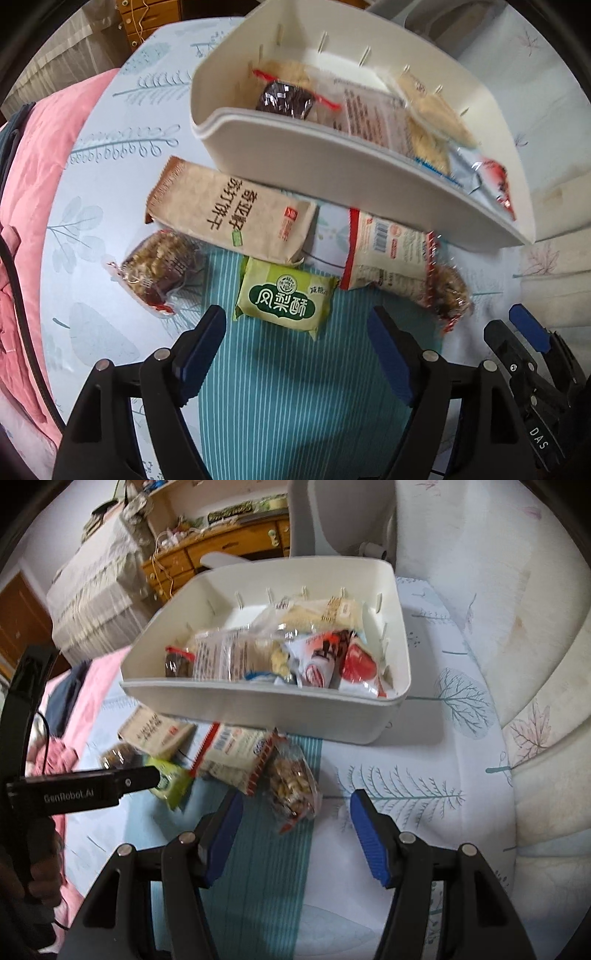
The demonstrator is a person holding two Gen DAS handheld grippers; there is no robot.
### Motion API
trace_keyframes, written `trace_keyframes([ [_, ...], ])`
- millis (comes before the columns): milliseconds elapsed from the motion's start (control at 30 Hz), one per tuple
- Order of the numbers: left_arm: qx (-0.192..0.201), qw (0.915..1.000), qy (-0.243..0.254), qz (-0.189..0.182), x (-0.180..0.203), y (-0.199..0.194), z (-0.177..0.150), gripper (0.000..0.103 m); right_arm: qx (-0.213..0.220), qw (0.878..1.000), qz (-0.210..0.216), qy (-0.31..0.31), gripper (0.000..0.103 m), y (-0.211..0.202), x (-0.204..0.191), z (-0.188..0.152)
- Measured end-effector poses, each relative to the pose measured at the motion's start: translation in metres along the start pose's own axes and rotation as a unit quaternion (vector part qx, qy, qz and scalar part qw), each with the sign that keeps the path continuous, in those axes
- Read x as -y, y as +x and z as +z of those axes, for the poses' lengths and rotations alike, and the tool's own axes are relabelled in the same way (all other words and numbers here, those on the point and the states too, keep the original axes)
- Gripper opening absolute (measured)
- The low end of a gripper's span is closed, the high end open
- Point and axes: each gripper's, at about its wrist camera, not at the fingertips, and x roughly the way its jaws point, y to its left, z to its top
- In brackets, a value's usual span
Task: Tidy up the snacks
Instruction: 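Withdraw both tools from the tray toward the green pastry and nut bag, then grasp the green pastry packet with the left tool while the right tool grasps the nut bag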
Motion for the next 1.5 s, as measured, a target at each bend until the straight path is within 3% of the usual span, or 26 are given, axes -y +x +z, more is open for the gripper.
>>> trace_keyframes([
  [400, -0.022, 0.9988, -0.007, 0.043, -0.005, 0.044, 0.0, 0.078, -0.017, 0.999, -0.013, -0.04, 0.061, 0.035, -0.004, -0.008],
  [767, 0.006, 0.9973, 0.016, 0.071, 0.008, 0.058, 0.009, 0.078, -0.019, 0.997, -0.018, -0.074, 0.061, 0.063, -0.012, -0.006],
  [967, 0.016, 0.996, 0.028, 0.084, 0.029, 0.062, 0.013, 0.072, -0.024, 0.994, -0.036, -0.099, 0.061, 0.074, -0.016, -0.006],
  [1033, 0.019, 0.9959, 0.03, 0.084, 0.033, 0.062, 0.013, 0.065, -0.021, 0.994, -0.038, -0.099, 0.061, 0.074, -0.017, -0.006],
  [1167, 0.016, 0.9959, 0.032, 0.083, 0.039, 0.06, 0.01, 0.061, -0.025, 0.993, -0.03, -0.107, 0.051, 0.072, -0.019, -0.008],
  [1500, -0.01, 0.9969, 0.017, 0.076, 0.025, 0.044, 0.006, 0.053, -0.047, 0.993, -0.018, -0.107, 0.05, 0.063, -0.022, -0.011],
])
